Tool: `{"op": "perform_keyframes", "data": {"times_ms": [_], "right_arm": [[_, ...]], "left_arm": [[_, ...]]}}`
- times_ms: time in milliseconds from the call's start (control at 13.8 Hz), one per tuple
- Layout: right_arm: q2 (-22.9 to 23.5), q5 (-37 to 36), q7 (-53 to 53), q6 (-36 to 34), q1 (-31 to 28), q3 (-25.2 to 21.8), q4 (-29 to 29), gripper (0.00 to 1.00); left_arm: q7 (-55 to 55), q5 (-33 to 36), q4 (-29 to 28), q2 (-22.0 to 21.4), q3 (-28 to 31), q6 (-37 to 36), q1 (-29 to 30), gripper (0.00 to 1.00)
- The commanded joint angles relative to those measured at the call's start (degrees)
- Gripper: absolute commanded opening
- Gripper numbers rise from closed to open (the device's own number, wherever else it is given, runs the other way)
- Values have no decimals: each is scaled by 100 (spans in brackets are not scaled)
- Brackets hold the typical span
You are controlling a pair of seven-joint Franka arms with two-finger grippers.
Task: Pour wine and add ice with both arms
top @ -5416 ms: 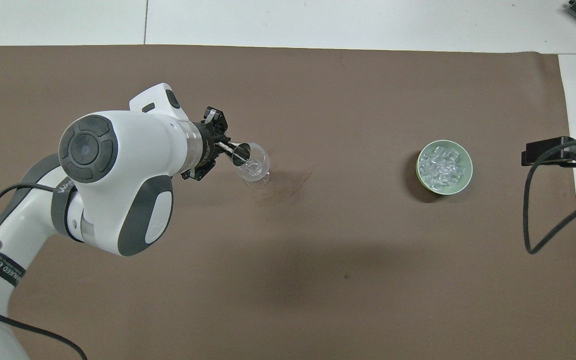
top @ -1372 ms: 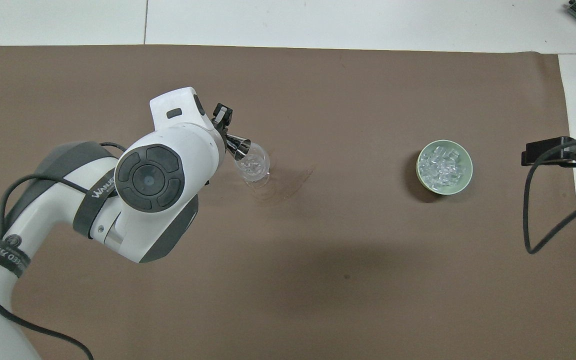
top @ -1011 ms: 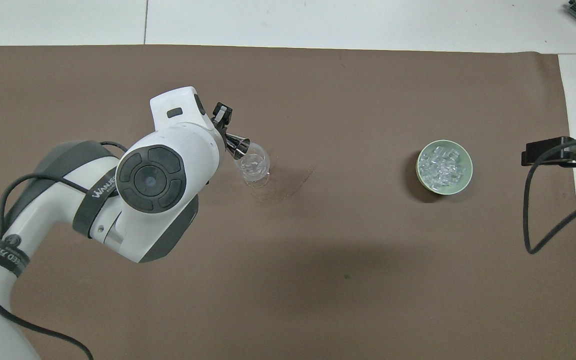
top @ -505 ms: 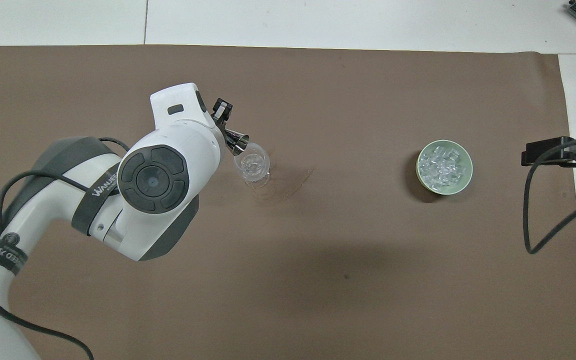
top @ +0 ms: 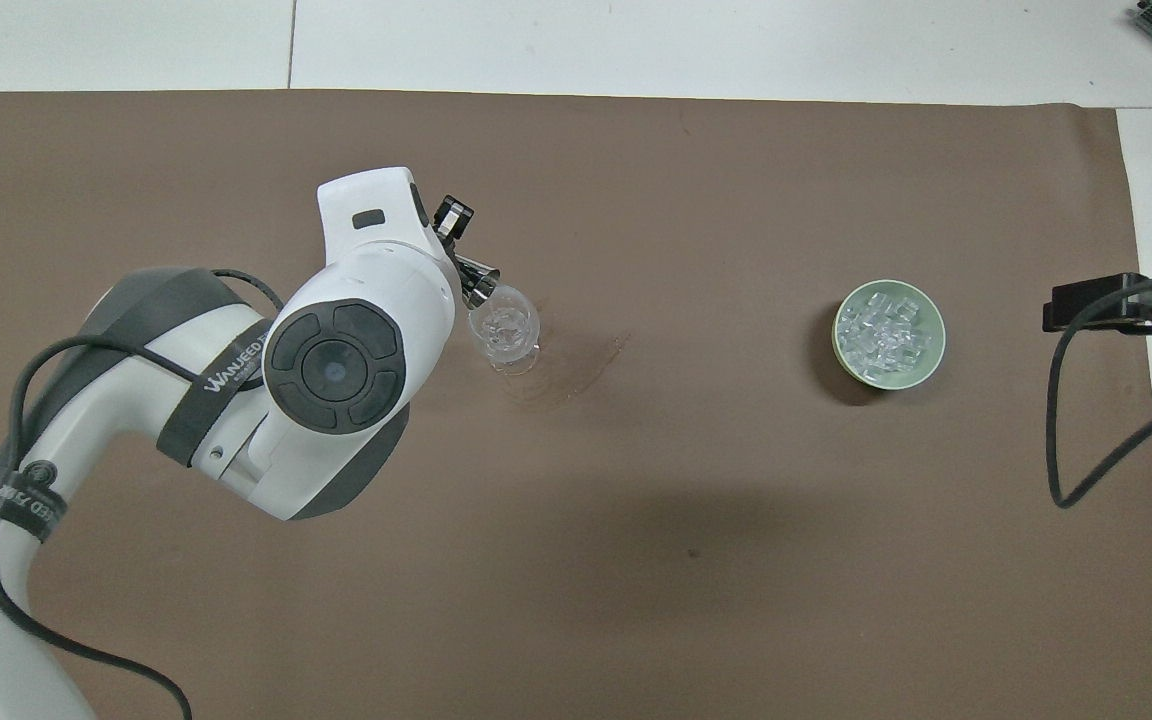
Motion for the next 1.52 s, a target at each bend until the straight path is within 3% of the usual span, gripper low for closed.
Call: {"op": "perform_keyframes", "data": {"times_ms": [0, 1444], "right_arm": [[-28, 141, -164, -13, -102, 31, -13, 100], [-28, 141, -164, -13, -102, 31, -22, 100]], "left_arm": [[-93, 176, 107, 42, 97, -124, -145, 0], [-75, 484, 177, -2, 89, -528, -171, 0]]}}
